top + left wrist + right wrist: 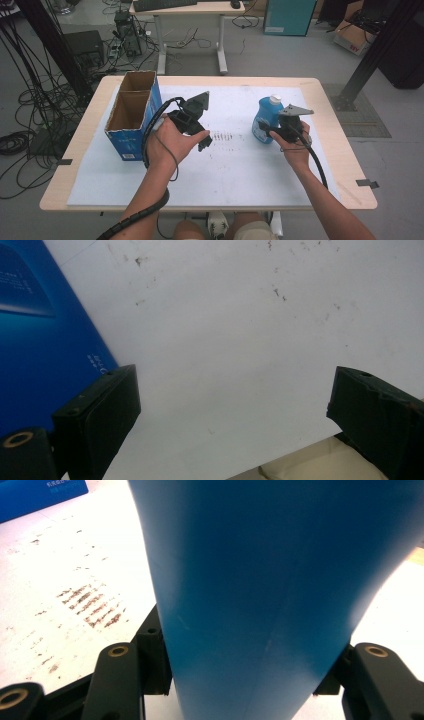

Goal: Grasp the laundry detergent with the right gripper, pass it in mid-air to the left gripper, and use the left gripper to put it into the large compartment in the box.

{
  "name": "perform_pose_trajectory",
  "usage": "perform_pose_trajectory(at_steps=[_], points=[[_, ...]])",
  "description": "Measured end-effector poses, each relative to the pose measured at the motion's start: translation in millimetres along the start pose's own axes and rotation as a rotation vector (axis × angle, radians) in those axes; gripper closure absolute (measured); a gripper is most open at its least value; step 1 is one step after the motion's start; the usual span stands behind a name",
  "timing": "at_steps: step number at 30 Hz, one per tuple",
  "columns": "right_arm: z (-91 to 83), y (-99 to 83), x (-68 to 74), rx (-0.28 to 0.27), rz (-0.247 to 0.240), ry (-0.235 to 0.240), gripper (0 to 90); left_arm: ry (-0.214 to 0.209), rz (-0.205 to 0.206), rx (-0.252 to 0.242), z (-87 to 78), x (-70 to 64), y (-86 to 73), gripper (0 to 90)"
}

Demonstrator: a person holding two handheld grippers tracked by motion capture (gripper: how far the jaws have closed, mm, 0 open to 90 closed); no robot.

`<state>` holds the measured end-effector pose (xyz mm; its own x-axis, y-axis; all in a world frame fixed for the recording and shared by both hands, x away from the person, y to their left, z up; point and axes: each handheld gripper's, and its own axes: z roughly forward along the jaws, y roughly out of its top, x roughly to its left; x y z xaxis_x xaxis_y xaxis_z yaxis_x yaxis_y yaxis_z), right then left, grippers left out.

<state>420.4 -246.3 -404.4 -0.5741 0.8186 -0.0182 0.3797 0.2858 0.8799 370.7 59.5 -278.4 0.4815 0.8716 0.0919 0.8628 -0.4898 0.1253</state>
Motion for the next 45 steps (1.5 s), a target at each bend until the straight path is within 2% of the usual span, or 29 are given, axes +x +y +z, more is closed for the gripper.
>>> perform_pose_trajectory(at_steps=[45], points=[[-0.2,-1.1,-0.6,-0.009,-0.011,0.006,45.0,-0.001,0.008,-0.015,-6.6,-5.1,0.5,6.9]])
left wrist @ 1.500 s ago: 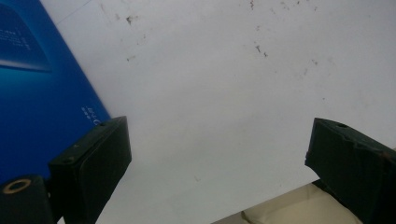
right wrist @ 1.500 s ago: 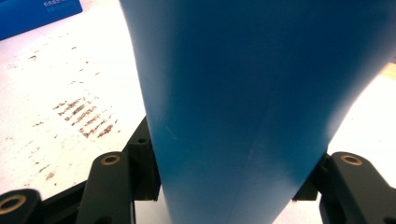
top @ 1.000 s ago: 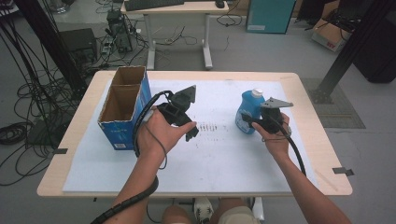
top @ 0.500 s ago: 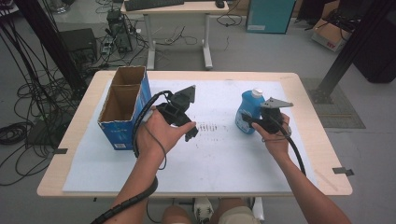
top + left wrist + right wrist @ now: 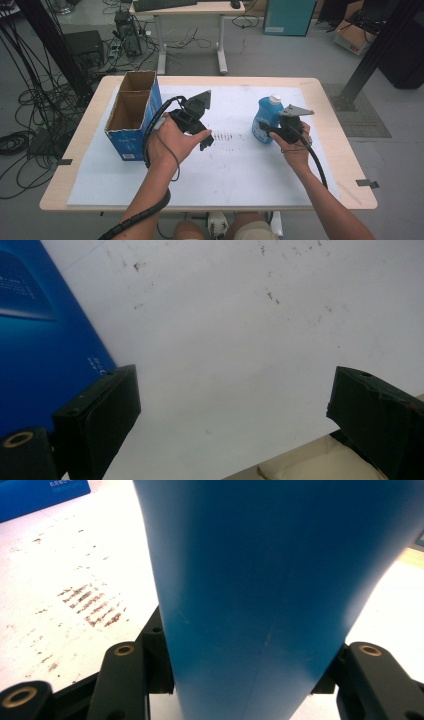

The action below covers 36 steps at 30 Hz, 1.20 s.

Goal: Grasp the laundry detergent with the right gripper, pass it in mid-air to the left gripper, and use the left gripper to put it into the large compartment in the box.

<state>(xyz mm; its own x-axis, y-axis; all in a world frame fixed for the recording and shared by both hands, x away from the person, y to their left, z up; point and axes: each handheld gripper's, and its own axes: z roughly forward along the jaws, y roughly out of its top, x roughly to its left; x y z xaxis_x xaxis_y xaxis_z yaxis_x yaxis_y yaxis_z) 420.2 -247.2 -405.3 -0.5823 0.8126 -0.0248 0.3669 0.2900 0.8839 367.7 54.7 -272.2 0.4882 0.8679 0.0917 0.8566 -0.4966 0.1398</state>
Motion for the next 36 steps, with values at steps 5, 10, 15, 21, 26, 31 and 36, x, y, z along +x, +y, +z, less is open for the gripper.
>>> perform_pose_trajectory(at_steps=[5,10,15,21,26,31,36], points=[[0.1,0.0,0.0,-0.001,-0.001,0.000,45.3,0.002,0.005,0.003,-0.9,0.1,-0.1,6.9],[0.0,0.0,-0.2,-0.002,-0.001,0.000,45.4,0.002,0.002,-0.003,-2.3,0.0,-1.6,7.0],[-0.1,-0.3,0.0,-0.004,0.000,-0.001,45.5,0.006,0.003,-0.004,-2.9,1.4,-2.9,6.9],[-0.1,-0.3,0.1,-0.004,0.000,0.000,45.3,0.004,-0.001,-0.001,-2.5,1.9,-2.5,7.0],[0.0,-0.3,-0.4,-0.006,-0.002,0.002,45.3,0.007,0.008,-0.001,-3.8,2.0,-1.4,6.9],[-0.4,-0.2,0.1,-0.003,-0.009,0.005,45.2,-0.004,0.017,-0.007,-5.2,1.9,0.0,6.9],[-0.2,0.2,0.2,-0.002,-0.011,0.008,45.1,-0.009,0.030,-0.016,-8.1,0.4,1.7,6.9]])
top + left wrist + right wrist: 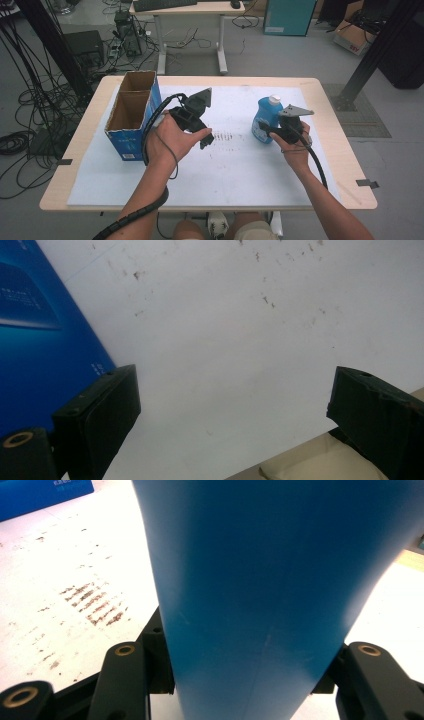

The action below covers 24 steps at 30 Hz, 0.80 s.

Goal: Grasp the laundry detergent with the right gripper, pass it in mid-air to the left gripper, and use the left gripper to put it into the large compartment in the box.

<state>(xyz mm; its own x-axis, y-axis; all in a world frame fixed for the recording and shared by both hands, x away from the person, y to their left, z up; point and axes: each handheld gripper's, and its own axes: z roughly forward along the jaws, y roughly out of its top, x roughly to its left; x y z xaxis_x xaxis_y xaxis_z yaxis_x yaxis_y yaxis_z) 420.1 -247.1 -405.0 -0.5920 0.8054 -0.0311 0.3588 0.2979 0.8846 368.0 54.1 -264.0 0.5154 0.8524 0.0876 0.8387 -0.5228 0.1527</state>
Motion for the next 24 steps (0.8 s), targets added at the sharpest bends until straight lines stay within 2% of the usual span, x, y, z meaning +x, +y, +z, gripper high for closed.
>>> perform_pose_trajectory(at_steps=[16,18,24], points=[[-0.3,0.4,-1.0,0.003,-0.001,0.005,45.2,-0.005,0.028,-0.027,-12.5,-1.2,-2.0,6.7],[-1.3,1.2,-0.2,0.009,-0.003,0.003,45.2,-0.009,0.032,-0.043,-15.5,0.0,-2.2,6.7],[-8.1,5.6,-4.4,-0.007,0.004,0.000,45.1,-0.012,0.053,-0.045,-19.3,2.5,-3.4,6.4]])
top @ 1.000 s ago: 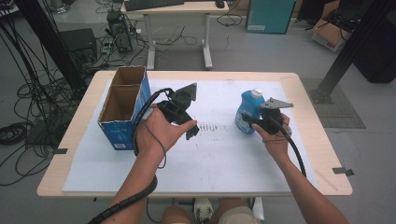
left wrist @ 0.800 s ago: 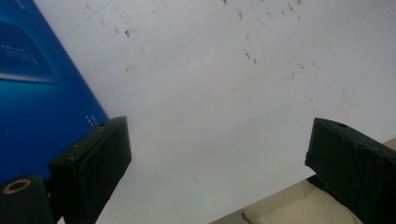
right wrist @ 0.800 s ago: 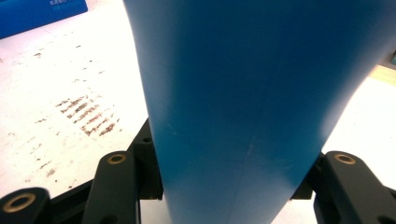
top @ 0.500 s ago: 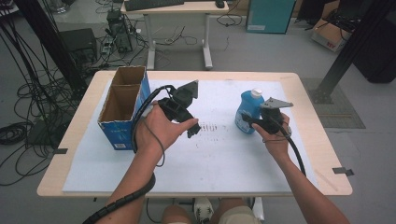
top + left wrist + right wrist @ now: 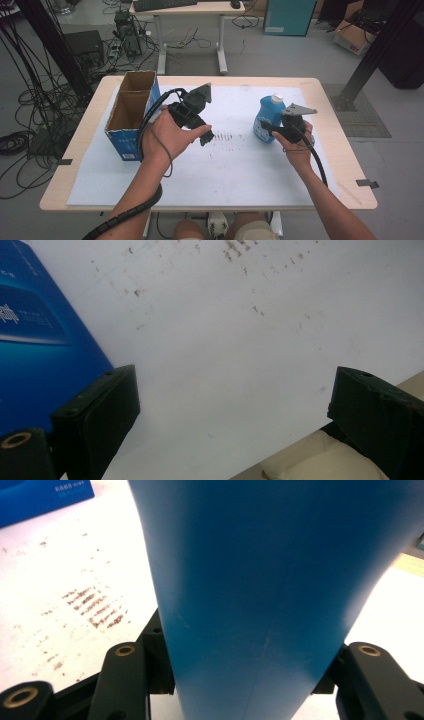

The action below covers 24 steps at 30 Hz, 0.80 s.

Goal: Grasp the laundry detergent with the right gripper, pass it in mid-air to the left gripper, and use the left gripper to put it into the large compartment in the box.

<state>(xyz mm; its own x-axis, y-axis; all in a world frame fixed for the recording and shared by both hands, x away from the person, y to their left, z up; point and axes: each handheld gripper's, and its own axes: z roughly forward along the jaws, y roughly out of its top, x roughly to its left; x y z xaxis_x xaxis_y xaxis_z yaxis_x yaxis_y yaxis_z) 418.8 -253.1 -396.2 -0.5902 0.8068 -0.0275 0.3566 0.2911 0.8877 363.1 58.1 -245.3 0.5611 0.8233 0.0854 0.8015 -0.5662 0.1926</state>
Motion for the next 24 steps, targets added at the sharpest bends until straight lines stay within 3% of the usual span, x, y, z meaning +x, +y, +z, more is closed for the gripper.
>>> perform_pose_trajectory(at_steps=[11,13,21,24], points=[[-15.8,12.7,3.8,0.044,0.002,0.030,44.9,-0.006,0.071,-0.014,-19.3,3.3,-5.8,6.4],[-17.4,14.7,5.1,0.049,-0.001,0.033,44.9,-0.012,0.066,-0.025,-21.9,4.3,-6.8,6.2],[-24.5,42.3,14.0,0.070,0.002,0.083,44.8,-0.004,0.110,-0.050,-49.0,20.8,-7.6,5.9],[-25.0,50.2,16.7,0.069,0.011,0.100,44.8,-0.015,0.103,-0.077,-53.7,24.2,-7.4,5.9]])
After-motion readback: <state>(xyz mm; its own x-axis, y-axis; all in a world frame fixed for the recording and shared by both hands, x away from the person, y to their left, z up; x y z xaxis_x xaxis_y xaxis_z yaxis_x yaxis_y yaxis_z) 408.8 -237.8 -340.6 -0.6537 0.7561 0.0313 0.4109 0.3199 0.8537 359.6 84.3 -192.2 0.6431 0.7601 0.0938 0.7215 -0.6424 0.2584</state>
